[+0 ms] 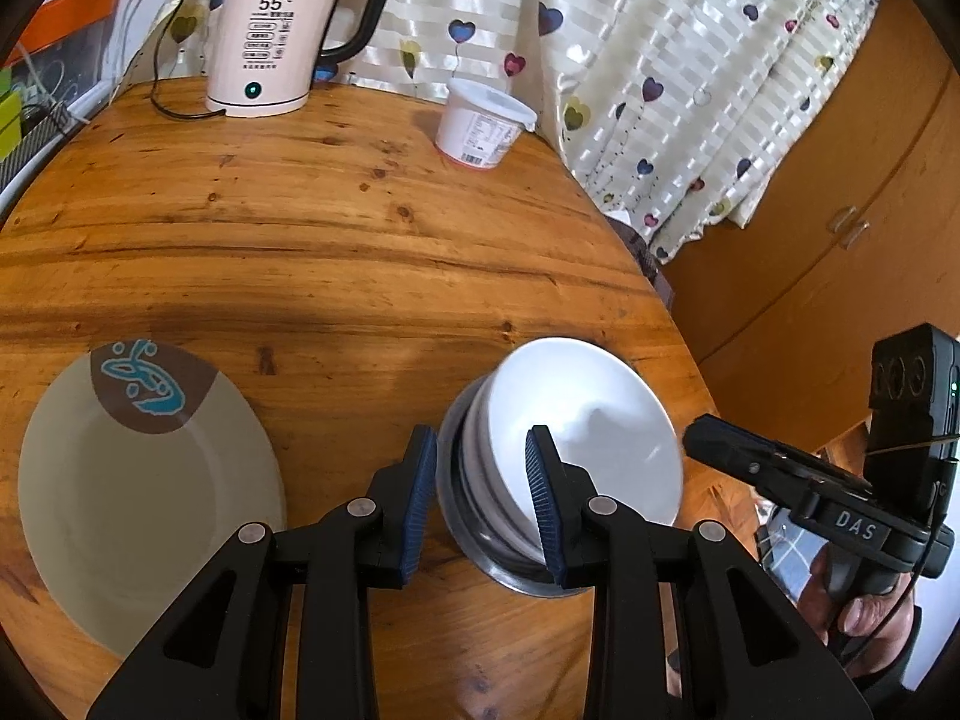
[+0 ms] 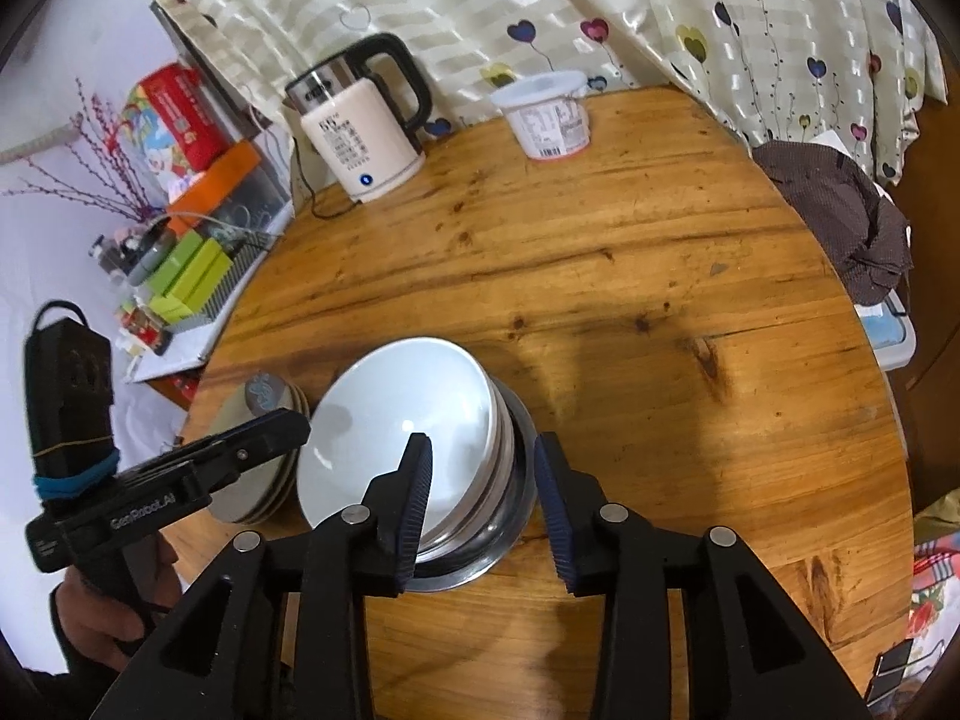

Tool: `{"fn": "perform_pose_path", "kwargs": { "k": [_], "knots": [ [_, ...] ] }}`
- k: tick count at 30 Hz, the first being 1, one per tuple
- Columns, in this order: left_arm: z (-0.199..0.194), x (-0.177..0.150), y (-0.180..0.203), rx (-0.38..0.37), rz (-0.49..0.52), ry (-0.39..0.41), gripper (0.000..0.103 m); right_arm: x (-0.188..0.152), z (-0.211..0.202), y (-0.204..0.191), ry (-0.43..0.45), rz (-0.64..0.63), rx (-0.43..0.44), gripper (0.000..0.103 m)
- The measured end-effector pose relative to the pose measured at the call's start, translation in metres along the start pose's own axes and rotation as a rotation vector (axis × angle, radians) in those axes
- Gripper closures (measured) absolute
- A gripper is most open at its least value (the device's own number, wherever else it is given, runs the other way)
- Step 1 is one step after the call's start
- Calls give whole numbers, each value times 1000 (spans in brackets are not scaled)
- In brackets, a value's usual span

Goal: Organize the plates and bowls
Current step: 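Shift both grippers down to the steel bowl rim and close them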

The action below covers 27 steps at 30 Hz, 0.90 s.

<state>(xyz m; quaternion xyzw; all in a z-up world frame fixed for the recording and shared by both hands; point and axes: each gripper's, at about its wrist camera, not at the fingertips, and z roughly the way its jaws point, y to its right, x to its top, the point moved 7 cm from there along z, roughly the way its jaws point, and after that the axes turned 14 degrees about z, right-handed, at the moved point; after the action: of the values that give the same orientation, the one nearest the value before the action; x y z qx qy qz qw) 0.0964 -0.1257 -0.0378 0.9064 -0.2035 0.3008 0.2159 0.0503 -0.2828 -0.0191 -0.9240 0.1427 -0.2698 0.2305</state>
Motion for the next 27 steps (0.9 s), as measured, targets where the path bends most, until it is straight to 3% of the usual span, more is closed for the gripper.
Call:
{"fn": "perform_pose_path", "kwargs": {
  "k": [8,16,27],
  "knots": [
    [-12,-6,-7,-11,-2,52,71,-5,-7,11,13,24,13,68],
    [-15,-14,-10,-23,-23,51,71,-10,-15,24,19,61,33,69],
    [-13,-27,-11,-13,-29,29,71,-21,-3,31,-39,86,48,69]
  ]
}}
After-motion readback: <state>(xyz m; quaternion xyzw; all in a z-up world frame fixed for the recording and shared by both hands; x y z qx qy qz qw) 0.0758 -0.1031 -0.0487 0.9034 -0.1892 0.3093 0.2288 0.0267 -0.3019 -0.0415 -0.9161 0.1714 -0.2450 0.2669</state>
